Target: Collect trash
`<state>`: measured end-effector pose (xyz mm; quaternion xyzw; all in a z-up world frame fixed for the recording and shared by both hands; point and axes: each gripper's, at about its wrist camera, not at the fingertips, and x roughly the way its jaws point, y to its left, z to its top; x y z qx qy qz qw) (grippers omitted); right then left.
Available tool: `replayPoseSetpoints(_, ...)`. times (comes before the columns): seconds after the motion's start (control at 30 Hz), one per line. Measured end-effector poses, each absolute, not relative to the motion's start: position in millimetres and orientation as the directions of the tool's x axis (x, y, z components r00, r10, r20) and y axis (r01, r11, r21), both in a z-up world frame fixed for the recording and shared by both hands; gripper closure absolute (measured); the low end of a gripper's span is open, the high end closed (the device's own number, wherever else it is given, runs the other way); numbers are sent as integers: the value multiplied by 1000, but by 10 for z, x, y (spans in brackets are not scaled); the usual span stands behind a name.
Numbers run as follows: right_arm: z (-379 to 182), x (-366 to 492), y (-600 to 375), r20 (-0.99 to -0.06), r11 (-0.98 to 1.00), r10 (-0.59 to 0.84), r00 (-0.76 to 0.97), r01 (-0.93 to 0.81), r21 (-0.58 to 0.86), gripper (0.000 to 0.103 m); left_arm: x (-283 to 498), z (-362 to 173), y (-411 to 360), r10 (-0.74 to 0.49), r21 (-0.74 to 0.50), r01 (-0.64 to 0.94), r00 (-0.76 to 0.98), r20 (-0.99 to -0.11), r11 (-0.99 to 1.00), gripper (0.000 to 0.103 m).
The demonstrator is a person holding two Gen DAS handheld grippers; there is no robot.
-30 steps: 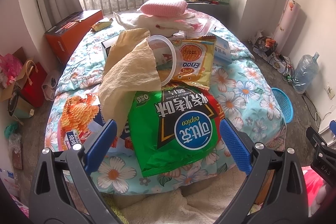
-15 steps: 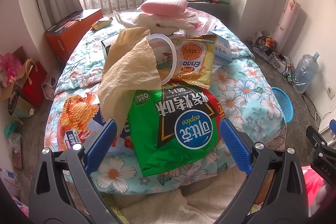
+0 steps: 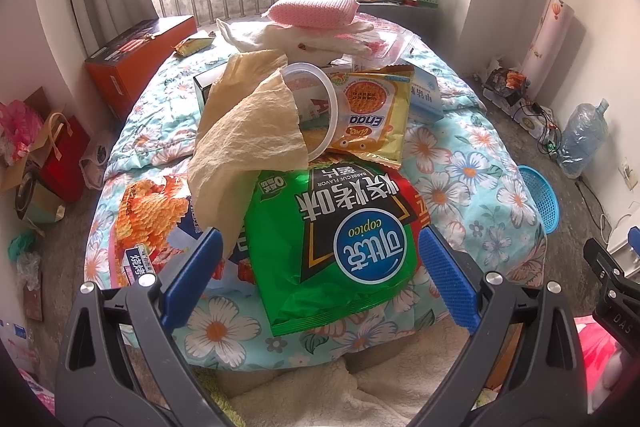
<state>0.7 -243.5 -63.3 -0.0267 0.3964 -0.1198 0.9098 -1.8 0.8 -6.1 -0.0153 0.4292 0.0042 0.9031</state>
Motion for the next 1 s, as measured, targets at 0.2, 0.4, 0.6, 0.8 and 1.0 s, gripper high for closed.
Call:
replayPoseSetpoints(0.2, -579, -8, -2424, -698, 971, -235, 676, 198, -135, 6, -6, -77, 26, -9, -28, -20, 631, -775, 999, 9)
replayPoseSetpoints(0.4, -516, 55, -2385, -679, 973, -222, 700, 199, -114, 6, 30, -50, 101, -51, -70, -4, 651, -757, 998, 9)
replayPoseSetpoints(0.6, -416, 199, -2262, -620, 982, -170, 766, 180, -48, 6, 64, 177, 372, -103, -136, 20, 762, -640, 991, 9)
replayPoseSetpoints(0.8, -420, 406, -2142, -577, 992, -79, 813, 121, 36, 6, 143, 281, 742, -150, -148, 86, 846, -512, 985, 9)
replayPoseSetpoints(1.0, -538, 660, -1986, -607, 997, 3, 794, 45, 63, 6, 278, 209, 885, -229, -139, 183, 835, -500, 973, 9)
